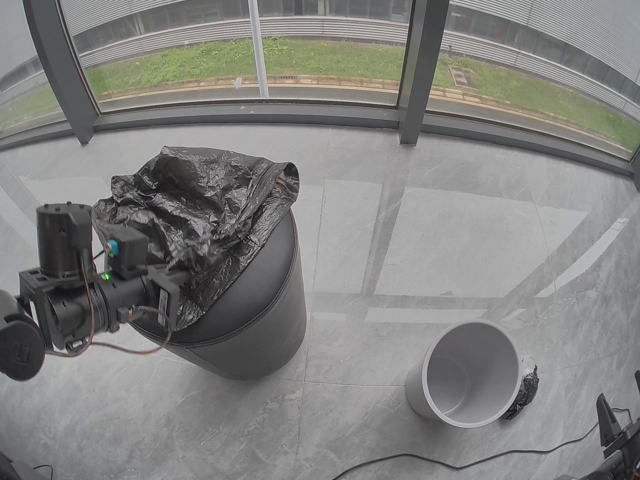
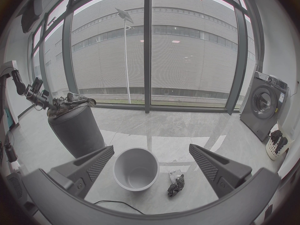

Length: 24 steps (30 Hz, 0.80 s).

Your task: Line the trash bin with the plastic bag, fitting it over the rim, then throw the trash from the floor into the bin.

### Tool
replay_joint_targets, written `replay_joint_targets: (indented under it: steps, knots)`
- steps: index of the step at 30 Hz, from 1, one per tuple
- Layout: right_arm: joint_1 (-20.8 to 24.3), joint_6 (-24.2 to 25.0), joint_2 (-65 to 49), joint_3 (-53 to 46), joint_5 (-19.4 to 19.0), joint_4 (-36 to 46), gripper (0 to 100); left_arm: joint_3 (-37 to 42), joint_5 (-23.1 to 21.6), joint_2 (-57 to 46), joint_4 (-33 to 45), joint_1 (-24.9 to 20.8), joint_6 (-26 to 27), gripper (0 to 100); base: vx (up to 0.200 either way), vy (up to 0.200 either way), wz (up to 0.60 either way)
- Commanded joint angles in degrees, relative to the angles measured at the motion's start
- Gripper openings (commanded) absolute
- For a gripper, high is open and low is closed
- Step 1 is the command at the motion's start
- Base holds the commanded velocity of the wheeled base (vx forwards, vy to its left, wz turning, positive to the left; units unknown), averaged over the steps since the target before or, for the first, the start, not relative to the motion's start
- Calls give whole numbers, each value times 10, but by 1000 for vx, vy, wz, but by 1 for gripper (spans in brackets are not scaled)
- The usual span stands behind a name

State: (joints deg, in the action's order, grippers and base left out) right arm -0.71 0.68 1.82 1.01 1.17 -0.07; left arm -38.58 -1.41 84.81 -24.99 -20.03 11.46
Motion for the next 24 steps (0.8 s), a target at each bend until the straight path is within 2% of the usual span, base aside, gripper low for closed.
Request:
replay_joint_targets:
  steps: [1, 5, 6, 8, 11, 12, 14, 15, 18, 19, 20, 24]
  knots:
    - [25, 2, 36, -10, -1, 1, 100, -122, -10, -20, -11, 3, 17, 0, 0, 0, 0]
    - [24, -5, 70, -8, -2, 2, 100, -200, -11, -26, 15, -32, 66, 0, 0, 0, 0]
    - [14, -8, 89, 2, -7, -6, 100, -229, -10, -35, 42, -61, 80, 0, 0, 0, 0]
    - [18, -16, 179, 78, -22, -48, 100, -242, -3, -46, 71, -91, 80, 0, 0, 0, 0]
    - [41, -39, 347, 197, -56, -136, 100, -239, 1, -57, 87, -103, 80, 0, 0, 0, 0]
    - [60, -57, 447, 264, -83, -176, 100, -239, 4, -56, 85, -103, 80, 0, 0, 0, 0]
    - [94, -84, 548, 307, -107, -214, 100, -238, 4, -54, 82, -102, 80, 0, 0, 0, 0]
    - [129, -100, 602, 331, -109, -232, 100, -238, 4, -53, 80, -100, 80, 0, 0, 0, 0]
    - [223, -104, 710, 372, -110, -250, 100, -243, 4, -53, 79, -96, 79, 0, 0, 0, 0]
    - [226, -104, 715, 375, -110, -250, 100, -243, 4, -53, 79, -96, 79, 0, 0, 0, 0]
    - [251, -106, 774, 399, -111, -253, 100, -245, 4, -48, 73, -89, 79, 0, 0, 0, 0]
    - [284, -104, 899, 471, -114, -287, 100, -245, 5, -32, 25, -87, 78, 0, 0, 0, 0]
